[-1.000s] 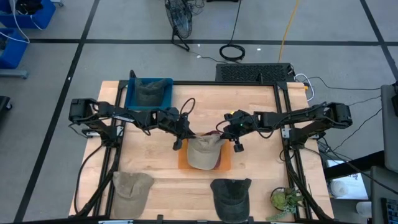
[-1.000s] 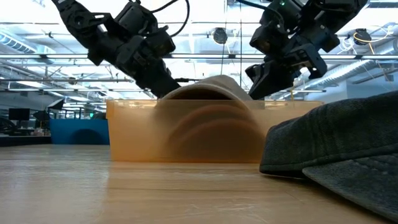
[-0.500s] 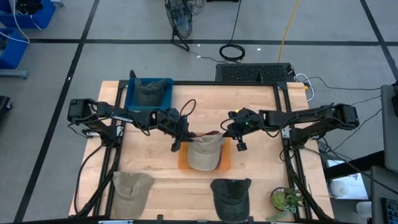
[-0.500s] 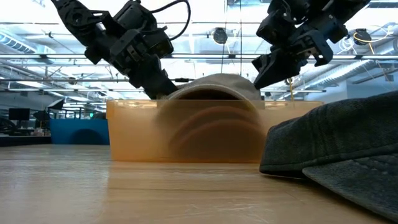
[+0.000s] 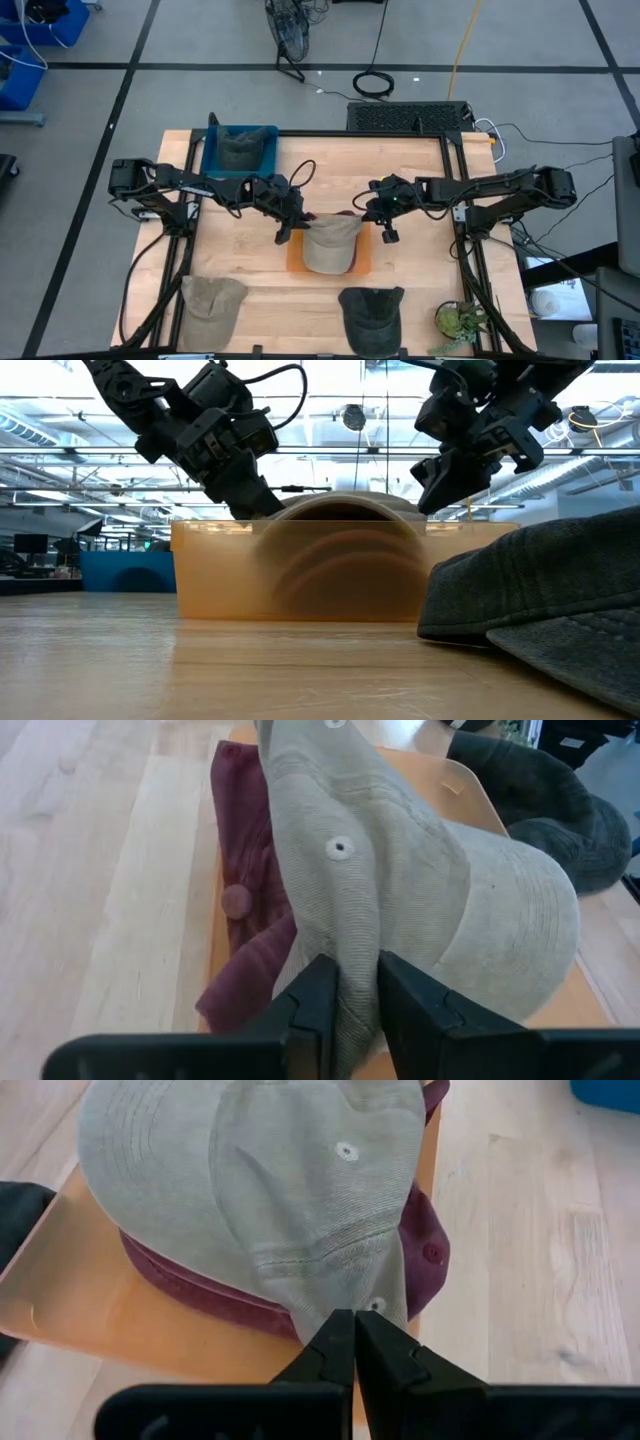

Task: Pick & Place hat
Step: Put the top brown cap into the orange bin

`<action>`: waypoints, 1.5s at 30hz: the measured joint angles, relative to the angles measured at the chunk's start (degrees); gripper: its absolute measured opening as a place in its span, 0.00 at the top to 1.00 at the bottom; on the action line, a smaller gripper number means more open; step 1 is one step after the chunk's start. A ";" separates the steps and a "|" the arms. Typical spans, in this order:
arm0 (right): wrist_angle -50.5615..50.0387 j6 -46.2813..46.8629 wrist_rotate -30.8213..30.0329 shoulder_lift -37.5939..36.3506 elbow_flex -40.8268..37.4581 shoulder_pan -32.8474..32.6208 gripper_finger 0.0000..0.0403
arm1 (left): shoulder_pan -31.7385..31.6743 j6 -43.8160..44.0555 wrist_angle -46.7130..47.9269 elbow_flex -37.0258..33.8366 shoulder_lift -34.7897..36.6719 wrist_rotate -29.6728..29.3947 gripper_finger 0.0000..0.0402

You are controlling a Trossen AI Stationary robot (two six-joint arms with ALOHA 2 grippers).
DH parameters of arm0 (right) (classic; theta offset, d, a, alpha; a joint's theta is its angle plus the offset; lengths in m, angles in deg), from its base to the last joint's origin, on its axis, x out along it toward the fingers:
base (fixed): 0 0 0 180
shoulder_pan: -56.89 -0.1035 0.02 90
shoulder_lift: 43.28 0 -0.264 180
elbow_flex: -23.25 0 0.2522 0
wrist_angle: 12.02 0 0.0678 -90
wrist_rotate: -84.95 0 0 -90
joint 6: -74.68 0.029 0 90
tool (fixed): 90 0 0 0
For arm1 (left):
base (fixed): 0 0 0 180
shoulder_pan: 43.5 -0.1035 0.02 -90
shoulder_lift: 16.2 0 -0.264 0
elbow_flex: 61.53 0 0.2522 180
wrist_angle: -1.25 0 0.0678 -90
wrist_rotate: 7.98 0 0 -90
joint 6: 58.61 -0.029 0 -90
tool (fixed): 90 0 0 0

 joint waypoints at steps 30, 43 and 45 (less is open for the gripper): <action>32.90 4.29 0.09 7.69 1.15 -13.05 0.83 | 1.90 -1.31 -1.53 -0.06 8.66 -6.43 0.80; 23.97 3.06 -3.02 26.06 14.52 -15.40 0.72 | -0.97 5.97 1.09 -0.02 19.04 -15.01 0.80; 23.18 2.08 -4.56 27.20 14.88 -16.14 0.71 | -0.48 5.91 3.34 -0.04 21.61 -15.01 0.80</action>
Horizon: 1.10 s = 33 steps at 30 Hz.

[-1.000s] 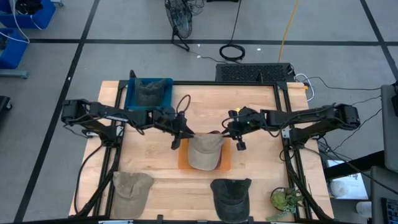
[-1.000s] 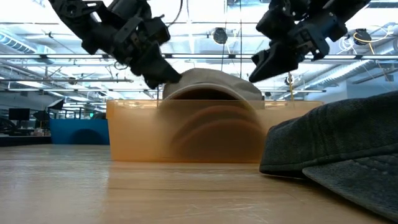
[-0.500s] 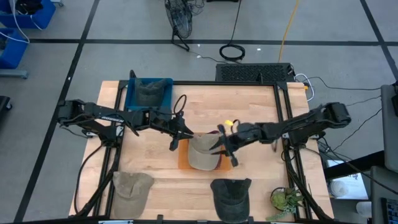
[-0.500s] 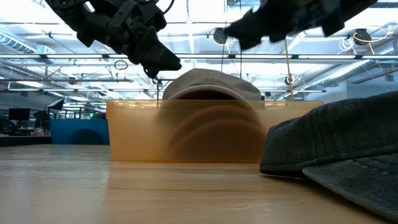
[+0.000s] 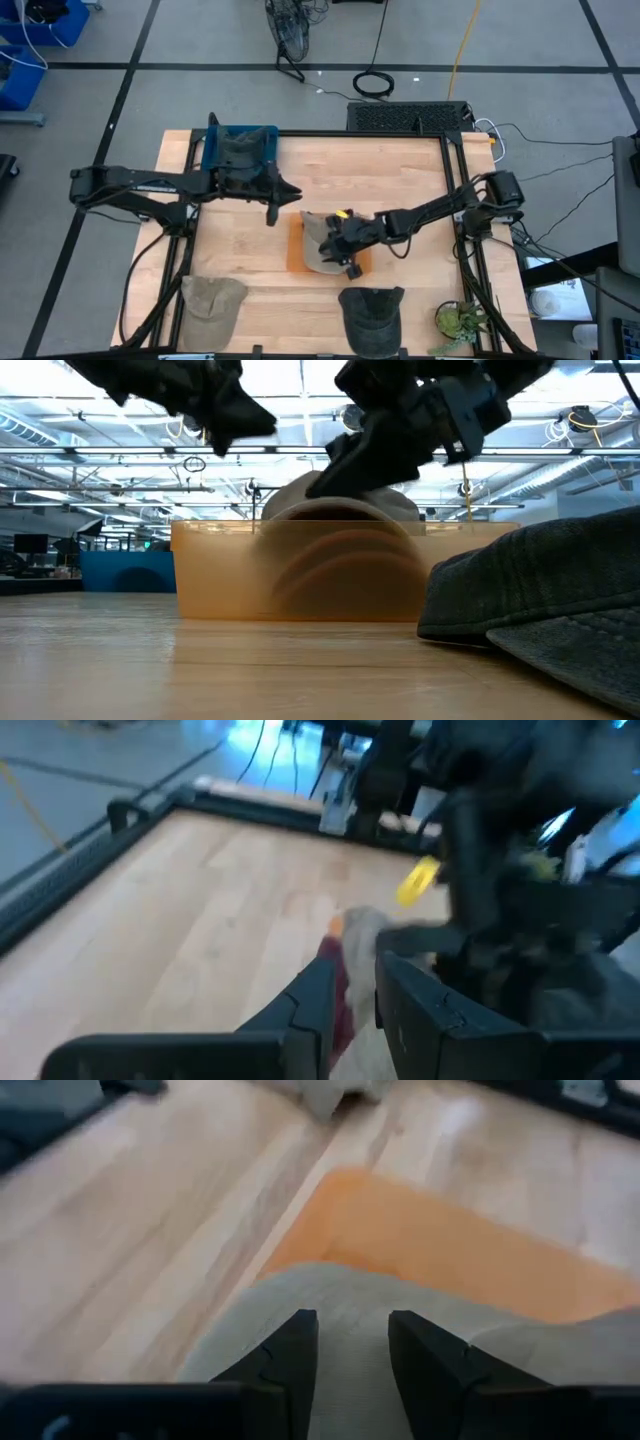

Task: Pick & Place hat
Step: Put the top brown cap into the orange bin

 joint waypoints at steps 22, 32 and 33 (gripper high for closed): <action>10.82 -0.76 -1.73 0.88 -9.82 -0.38 0.74 | 2.68 -3.76 2.24 0.02 6.78 -5.09 0.80; 17.15 -0.54 -1.71 -0.09 -11.40 -1.13 0.73 | 4.66 -1.19 2.19 0.02 6.78 -5.12 0.80; 17.25 -0.51 -1.74 -0.66 -11.47 -1.33 0.72 | 5.40 -0.68 2.20 0.02 6.78 -5.14 0.80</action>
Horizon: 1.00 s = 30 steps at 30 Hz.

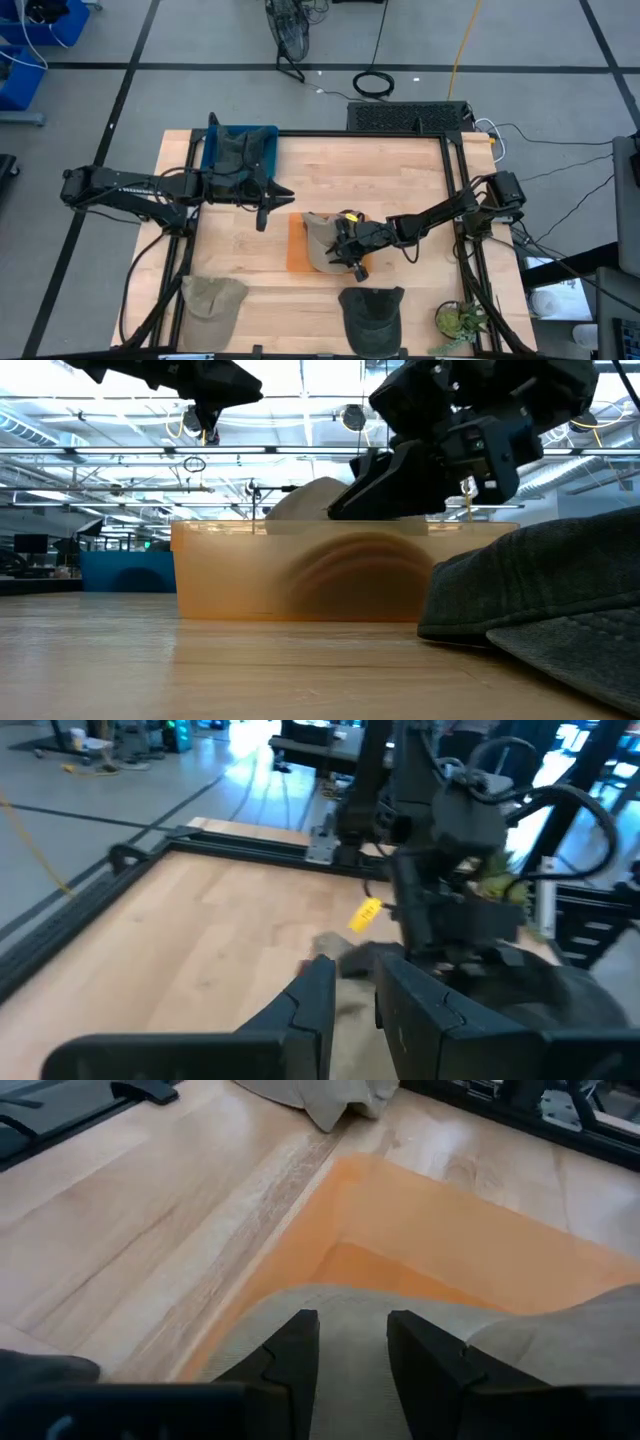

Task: Pick & Place hat
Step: Put the top brown cap into the orange bin, then put the brown cap into the orange bin

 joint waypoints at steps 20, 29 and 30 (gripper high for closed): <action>-8.67 2.21 -3.00 -17.73 -0.78 -3.96 0.68 | 34.91 3.24 0.08 0.00 -3.13 -22.02 0.80; -7.37 8.99 -3.10 -20.55 -4.69 -7.57 0.68 | 42.17 10.73 -7.96 -0.02 -9.27 -36.52 0.80; -7.03 9.65 -3.13 -20.51 -5.04 -8.20 0.68 | 42.65 11.38 -9.21 -0.02 -10.00 -37.60 0.80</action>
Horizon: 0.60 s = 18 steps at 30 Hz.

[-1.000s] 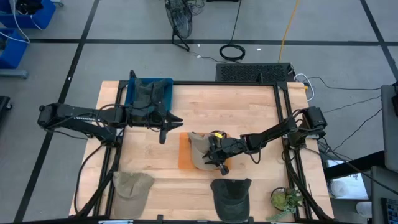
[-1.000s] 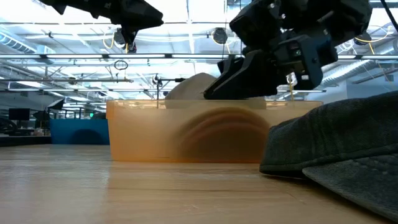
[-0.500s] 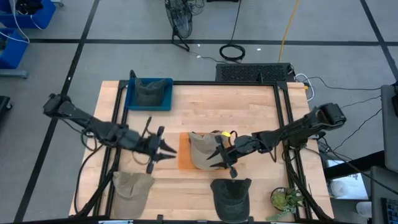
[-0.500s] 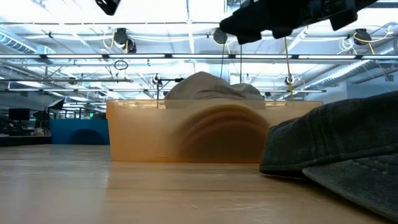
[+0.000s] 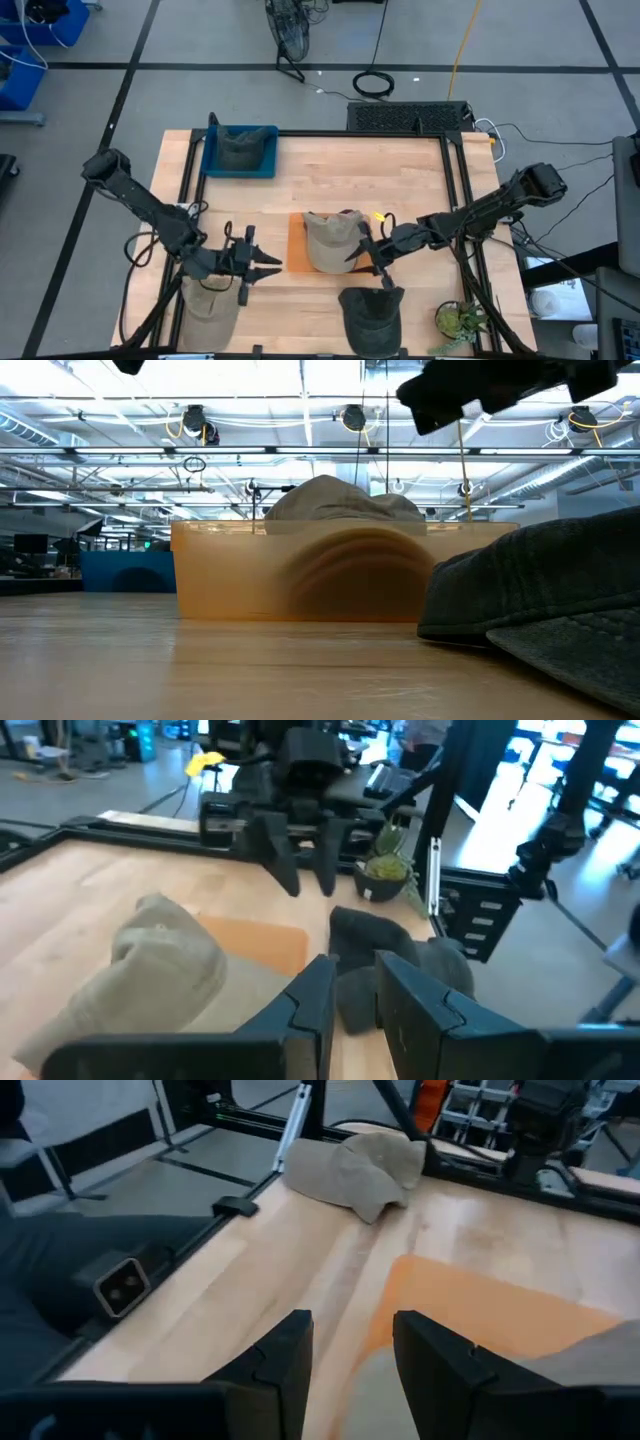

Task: Pick & Place hat
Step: Put the brown cap into the orange bin

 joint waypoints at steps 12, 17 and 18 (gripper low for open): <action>1.39 2.32 -5.92 -0.02 -0.24 -7.84 0.68 | 6.98 2.57 0.58 9.39 -9.97 -8.75 0.80; 1.43 3.21 -9.23 -0.02 -0.24 -9.83 0.68 | 7.35 -5.18 4.28 22.14 -15.76 -9.21 0.80; 1.41 3.22 -10.30 -0.02 -0.24 -10.24 0.68 | 7.10 -4.73 8.62 25.10 -16.56 -9.71 0.80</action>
